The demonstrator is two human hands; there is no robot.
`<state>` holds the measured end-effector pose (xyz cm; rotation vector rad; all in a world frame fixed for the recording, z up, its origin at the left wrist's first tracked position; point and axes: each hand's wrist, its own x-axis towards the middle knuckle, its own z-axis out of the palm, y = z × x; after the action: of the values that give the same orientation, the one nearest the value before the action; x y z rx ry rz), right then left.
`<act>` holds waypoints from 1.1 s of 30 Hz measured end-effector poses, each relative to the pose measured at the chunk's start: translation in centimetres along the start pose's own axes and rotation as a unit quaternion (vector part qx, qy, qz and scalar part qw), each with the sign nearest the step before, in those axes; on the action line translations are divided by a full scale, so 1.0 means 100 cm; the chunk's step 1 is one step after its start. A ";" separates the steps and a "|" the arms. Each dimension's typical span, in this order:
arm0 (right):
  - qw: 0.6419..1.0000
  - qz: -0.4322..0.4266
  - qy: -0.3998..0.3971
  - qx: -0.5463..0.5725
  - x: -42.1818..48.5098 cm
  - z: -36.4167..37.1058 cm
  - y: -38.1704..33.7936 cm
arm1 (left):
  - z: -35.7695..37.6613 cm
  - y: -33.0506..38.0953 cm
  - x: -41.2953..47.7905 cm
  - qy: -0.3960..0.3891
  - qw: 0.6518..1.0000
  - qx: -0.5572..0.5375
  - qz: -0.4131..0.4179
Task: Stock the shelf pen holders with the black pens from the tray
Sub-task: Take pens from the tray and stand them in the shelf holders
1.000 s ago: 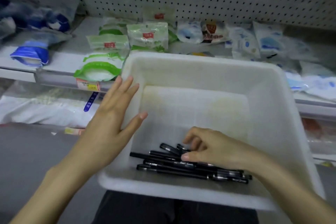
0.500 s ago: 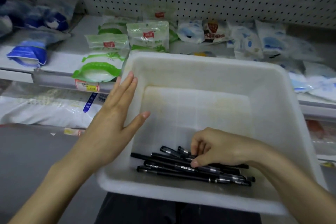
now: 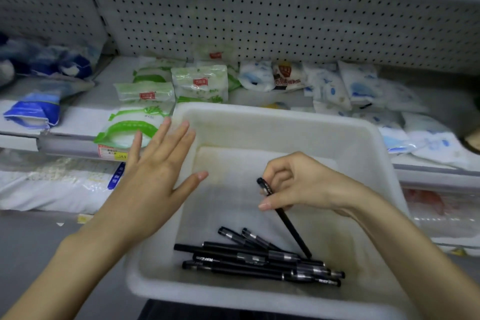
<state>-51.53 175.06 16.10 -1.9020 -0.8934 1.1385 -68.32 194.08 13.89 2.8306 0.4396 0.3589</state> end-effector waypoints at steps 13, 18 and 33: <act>0.804 -0.467 0.342 -0.136 -0.097 -0.106 -0.162 | -0.128 0.095 0.102 0.275 0.937 -0.028 0.212; 0.639 -0.535 0.515 -0.201 -0.118 -0.171 -0.222 | -0.152 0.119 0.147 0.276 0.933 0.056 0.225; 0.609 -0.508 0.587 -0.164 -0.080 -0.217 -0.237 | -0.140 0.126 0.180 0.281 0.926 0.123 0.219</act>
<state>-39.18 174.85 46.80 -1.4189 -1.0625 -0.9738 -52.31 191.21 34.23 3.0128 -0.0726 1.3064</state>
